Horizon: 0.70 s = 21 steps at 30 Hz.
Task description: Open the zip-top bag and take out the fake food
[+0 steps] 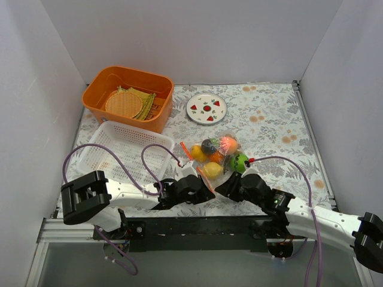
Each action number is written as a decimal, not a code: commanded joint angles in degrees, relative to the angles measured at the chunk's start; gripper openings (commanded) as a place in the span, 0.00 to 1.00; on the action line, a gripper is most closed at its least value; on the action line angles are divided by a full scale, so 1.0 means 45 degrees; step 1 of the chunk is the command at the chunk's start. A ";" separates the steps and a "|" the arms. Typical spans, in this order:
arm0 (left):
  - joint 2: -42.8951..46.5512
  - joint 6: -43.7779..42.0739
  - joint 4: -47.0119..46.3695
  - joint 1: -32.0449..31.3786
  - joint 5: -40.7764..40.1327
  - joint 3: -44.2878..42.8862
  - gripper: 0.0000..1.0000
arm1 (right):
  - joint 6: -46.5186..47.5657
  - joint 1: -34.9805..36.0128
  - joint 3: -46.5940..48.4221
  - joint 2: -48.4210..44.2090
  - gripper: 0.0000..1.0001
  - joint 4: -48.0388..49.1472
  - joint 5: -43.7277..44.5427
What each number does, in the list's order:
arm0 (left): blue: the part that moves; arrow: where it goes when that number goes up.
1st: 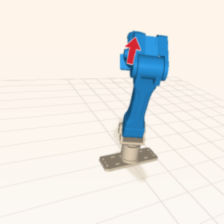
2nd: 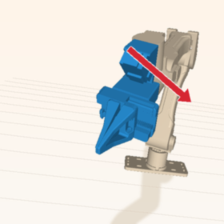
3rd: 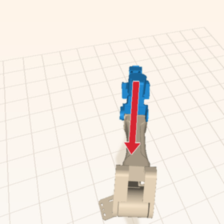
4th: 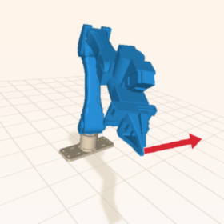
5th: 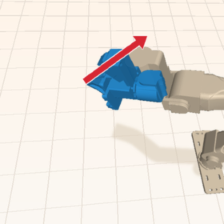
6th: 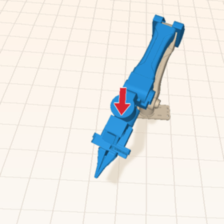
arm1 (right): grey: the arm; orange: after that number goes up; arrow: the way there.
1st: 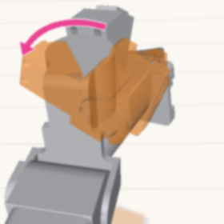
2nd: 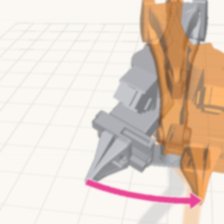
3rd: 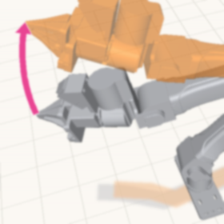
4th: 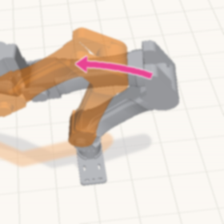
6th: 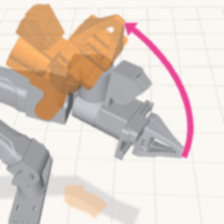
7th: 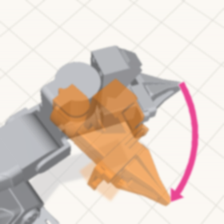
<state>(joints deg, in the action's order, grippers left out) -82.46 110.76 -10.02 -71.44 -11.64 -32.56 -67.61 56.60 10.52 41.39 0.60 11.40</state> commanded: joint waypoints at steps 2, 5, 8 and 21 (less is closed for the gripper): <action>0.0042 0.0035 -0.0507 -0.0062 -0.0266 0.0047 0.00 | -0.0247 0.0079 -0.0385 -0.0056 0.47 0.0861 -0.0169; -0.0055 0.0035 -0.0780 -0.0062 -0.0129 0.0086 0.00 | -0.0443 0.0098 -0.0639 0.0041 0.46 0.1348 -0.0267; -0.0211 0.0093 -0.1152 -0.0062 0.0047 0.0164 0.00 | -0.0755 0.0098 -0.0659 0.0255 0.44 0.1565 -0.0307; -0.0466 0.0367 -0.2128 -0.0062 0.0243 0.0340 0.00 | -0.1147 0.0098 -0.0386 0.0139 0.01 0.1234 -0.0111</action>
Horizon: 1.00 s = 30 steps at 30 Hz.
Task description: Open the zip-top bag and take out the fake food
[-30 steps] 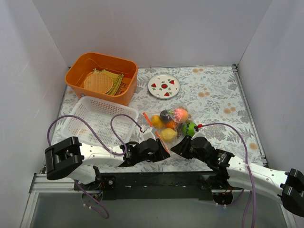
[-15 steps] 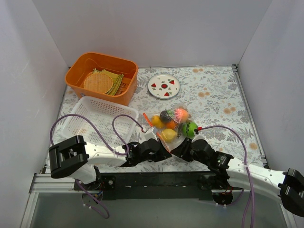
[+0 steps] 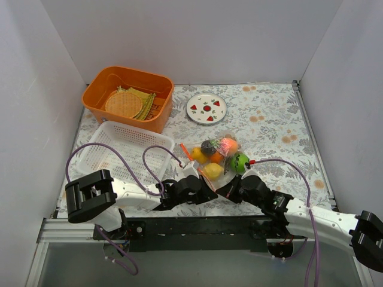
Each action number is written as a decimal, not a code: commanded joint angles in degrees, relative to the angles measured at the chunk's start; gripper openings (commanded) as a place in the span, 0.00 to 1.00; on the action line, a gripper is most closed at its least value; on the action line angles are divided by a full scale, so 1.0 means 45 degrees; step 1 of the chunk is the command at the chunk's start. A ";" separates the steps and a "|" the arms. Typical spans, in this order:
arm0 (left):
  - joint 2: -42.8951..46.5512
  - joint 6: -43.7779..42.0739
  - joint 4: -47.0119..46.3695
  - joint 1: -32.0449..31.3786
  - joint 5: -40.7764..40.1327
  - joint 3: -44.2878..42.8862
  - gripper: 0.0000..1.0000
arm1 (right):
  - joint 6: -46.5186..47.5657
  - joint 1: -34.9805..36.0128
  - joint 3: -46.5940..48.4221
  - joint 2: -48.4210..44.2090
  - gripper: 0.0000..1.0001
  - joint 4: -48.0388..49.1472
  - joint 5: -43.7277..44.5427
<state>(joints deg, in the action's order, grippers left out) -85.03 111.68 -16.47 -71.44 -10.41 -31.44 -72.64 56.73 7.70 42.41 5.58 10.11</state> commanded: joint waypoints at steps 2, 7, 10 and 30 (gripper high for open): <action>0.0107 0.0280 -0.0657 -0.0062 -0.0107 0.0131 0.00 | 0.0243 0.0089 0.0396 -0.0225 0.01 -0.0321 0.0253; 0.0185 0.0533 -0.0541 -0.0062 -0.0458 0.0151 0.00 | 0.0907 0.0069 0.0768 -0.0421 0.01 -0.1005 0.0195; 0.0264 0.0554 -0.0462 -0.0062 -0.0673 0.0132 0.00 | 0.1220 0.0069 0.0944 -0.0499 0.01 -0.1589 0.0195; -0.0381 0.0007 -0.0265 0.0289 -0.0635 -0.0669 0.00 | 0.2276 0.0069 0.1452 -0.0363 0.01 -0.2568 -0.0391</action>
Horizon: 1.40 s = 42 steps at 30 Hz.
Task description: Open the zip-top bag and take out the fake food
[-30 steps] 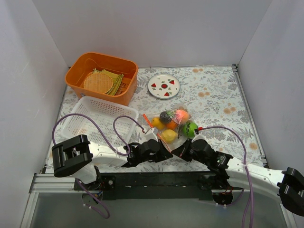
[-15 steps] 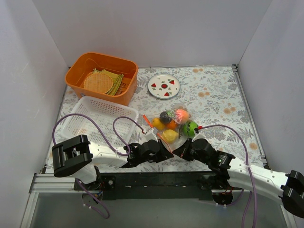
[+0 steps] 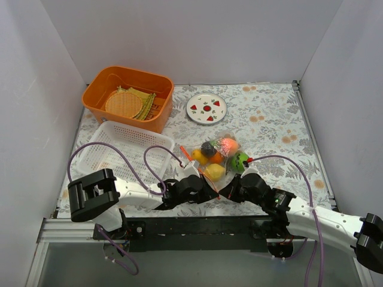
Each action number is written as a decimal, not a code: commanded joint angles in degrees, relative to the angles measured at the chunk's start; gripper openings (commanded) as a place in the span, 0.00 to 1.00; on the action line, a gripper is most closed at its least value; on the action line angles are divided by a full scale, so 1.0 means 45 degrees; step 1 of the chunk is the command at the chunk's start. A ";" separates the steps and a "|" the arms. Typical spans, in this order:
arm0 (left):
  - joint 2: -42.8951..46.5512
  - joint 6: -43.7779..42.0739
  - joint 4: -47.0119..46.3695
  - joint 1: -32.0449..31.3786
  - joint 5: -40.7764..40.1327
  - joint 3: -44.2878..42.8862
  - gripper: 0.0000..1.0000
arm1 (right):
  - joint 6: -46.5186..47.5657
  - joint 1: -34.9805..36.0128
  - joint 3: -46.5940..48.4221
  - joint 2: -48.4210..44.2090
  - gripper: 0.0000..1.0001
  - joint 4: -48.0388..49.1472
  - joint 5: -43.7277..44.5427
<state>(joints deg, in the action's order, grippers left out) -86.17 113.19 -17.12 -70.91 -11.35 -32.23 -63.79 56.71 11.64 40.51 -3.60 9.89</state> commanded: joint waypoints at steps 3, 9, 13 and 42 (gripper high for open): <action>-0.0109 -0.0289 0.0112 0.0192 -0.0542 -0.0436 0.00 | 0.0270 0.0074 0.0461 -0.0271 0.01 -0.0529 -0.0362; 0.0379 -0.0348 0.0074 0.0739 -0.0465 -0.0045 0.03 | 0.0308 0.0074 0.0441 -0.0741 0.01 -0.1095 -0.0264; 0.0497 -0.0562 0.0212 0.1090 -0.0445 -0.0084 0.04 | 0.0445 0.0074 0.0480 -0.0838 0.01 -0.1485 -0.0362; 0.3407 -0.3101 0.3747 0.5778 -0.1148 -0.0728 0.06 | 0.0465 0.0074 0.1261 -0.3319 0.01 -0.4845 0.0341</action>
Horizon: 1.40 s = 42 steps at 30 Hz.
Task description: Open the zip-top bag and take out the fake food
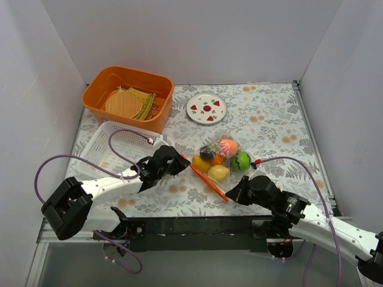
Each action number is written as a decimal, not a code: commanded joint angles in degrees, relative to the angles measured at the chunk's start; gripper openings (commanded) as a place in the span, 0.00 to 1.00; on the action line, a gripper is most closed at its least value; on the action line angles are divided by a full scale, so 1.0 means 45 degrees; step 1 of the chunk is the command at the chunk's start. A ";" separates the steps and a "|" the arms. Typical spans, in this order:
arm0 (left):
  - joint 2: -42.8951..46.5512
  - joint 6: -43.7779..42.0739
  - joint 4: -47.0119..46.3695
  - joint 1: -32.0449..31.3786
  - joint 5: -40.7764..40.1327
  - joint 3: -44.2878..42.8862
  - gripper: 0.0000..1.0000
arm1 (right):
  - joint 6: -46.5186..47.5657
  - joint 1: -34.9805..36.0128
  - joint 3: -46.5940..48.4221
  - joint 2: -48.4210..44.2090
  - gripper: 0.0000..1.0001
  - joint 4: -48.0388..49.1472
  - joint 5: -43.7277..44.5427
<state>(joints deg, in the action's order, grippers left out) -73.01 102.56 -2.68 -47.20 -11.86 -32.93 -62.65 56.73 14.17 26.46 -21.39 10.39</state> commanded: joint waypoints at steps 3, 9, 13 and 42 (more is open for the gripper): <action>0.0522 -0.1033 0.0884 0.0820 -0.1056 -0.0768 0.06 | 0.0231 0.0069 0.0853 -0.0254 0.01 -0.1009 0.0249; 0.0366 -0.1502 0.1200 0.1328 -0.1018 -0.1276 0.08 | 0.0251 0.0069 0.1147 -0.0352 0.01 -0.1243 0.0308; 0.0327 -0.1814 0.1220 0.1815 -0.0823 -0.1394 0.09 | 0.0290 0.0069 0.1381 -0.0411 0.01 -0.1477 0.0444; 0.0053 -0.3085 0.2899 0.1661 0.2030 -0.3561 0.00 | 0.8669 0.2471 0.8822 0.8746 0.56 -0.3293 0.4718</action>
<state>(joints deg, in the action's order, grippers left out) -72.97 89.82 9.10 -39.27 -3.73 -46.41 -31.27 66.41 49.89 60.58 -32.47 23.79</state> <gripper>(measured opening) 0.089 0.576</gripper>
